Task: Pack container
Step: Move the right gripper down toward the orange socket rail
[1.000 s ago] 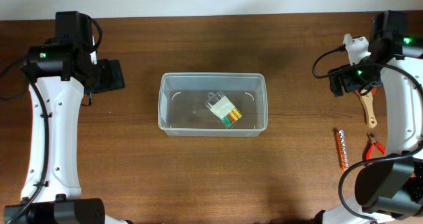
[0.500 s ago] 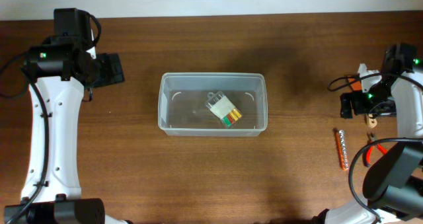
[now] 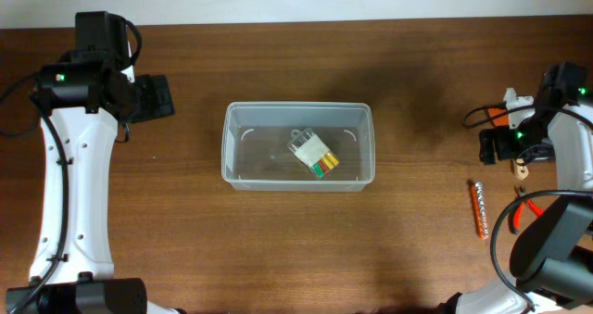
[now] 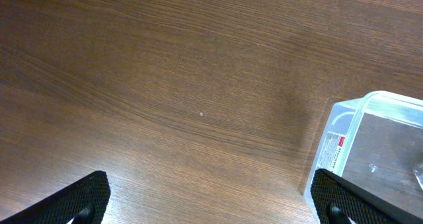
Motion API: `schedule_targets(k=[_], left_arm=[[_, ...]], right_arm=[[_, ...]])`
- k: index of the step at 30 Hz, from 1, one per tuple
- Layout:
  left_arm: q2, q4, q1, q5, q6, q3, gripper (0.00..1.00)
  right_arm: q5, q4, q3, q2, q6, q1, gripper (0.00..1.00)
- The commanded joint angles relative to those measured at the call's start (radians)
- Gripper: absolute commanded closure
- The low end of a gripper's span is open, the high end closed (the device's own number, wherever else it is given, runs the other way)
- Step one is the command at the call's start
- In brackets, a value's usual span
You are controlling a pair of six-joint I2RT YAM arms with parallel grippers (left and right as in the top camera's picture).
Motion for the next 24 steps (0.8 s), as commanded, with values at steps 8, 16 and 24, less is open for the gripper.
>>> schedule_targets(k=[8, 16, 24], left_arm=[[-0.008, 0.002, 0.003, -0.014, 0.004, 0.014, 0.01], [-0.008, 0.002, 0.003, -0.014, 0.005, 0.015, 0.01], [-0.008, 0.002, 0.003, -0.014, 0.005, 0.015, 0.01]], right_arm=[[-0.037, 0.034, -0.06, 0.088, -0.008, -0.019, 0.01], [-0.025, 0.065, -0.06, 0.088, -0.106, -0.019, 0.01], [-0.026, 0.014, -0.06, 0.088, -0.105, -0.02, 0.01]])
